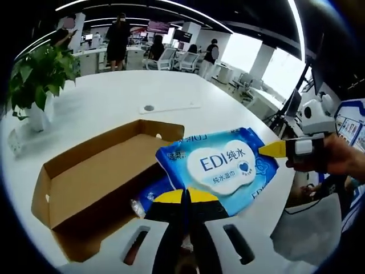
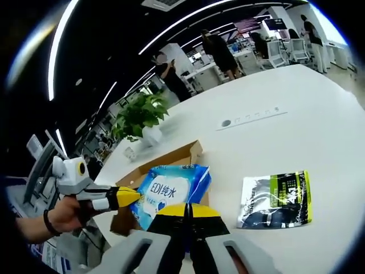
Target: Operate the shoe box by opening the lid, removing the specified soft item, and placing it in the target area until the item is outside and the box remains undamaged.
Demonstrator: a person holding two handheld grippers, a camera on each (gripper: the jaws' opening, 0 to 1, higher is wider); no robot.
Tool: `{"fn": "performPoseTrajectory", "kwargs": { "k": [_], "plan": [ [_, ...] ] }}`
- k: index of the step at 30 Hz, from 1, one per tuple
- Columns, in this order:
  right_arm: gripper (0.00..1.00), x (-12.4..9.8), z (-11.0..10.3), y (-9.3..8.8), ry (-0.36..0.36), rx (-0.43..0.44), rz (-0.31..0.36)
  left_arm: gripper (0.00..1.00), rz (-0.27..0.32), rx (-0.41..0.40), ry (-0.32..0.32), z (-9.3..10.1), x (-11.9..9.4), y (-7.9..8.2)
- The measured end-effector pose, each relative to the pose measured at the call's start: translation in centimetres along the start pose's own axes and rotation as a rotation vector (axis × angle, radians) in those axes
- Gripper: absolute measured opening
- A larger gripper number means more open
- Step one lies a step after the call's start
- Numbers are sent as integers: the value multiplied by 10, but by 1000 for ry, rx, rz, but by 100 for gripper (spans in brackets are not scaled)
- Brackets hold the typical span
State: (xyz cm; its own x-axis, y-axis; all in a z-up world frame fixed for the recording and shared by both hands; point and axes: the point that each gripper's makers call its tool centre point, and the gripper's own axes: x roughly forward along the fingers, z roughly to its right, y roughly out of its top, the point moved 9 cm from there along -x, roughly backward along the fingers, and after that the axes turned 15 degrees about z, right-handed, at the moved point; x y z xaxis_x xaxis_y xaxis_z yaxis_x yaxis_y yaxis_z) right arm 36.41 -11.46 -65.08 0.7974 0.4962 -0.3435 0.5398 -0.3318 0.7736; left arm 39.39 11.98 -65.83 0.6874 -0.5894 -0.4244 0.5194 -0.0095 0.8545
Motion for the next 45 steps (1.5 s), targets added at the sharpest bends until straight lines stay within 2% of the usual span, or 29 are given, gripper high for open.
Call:
{"fn": "performPoseTrajectory", "kwargs": {
  "k": [17, 24, 35, 45],
  "plan": [
    [0, -48, 54, 21, -82, 30, 64, 0, -2, 18, -86, 54, 51, 6],
    [0, -60, 76, 25, -110, 40, 73, 0, -15, 25, -118, 76, 72, 4],
    [0, -64, 108, 30, -129, 68, 63, 0, -29, 12, -131, 92, 99, -2],
    [0, -48, 128, 33, -115, 65, 26, 0, -46, -1, -106, 92, 112, -7]
  ]
}}
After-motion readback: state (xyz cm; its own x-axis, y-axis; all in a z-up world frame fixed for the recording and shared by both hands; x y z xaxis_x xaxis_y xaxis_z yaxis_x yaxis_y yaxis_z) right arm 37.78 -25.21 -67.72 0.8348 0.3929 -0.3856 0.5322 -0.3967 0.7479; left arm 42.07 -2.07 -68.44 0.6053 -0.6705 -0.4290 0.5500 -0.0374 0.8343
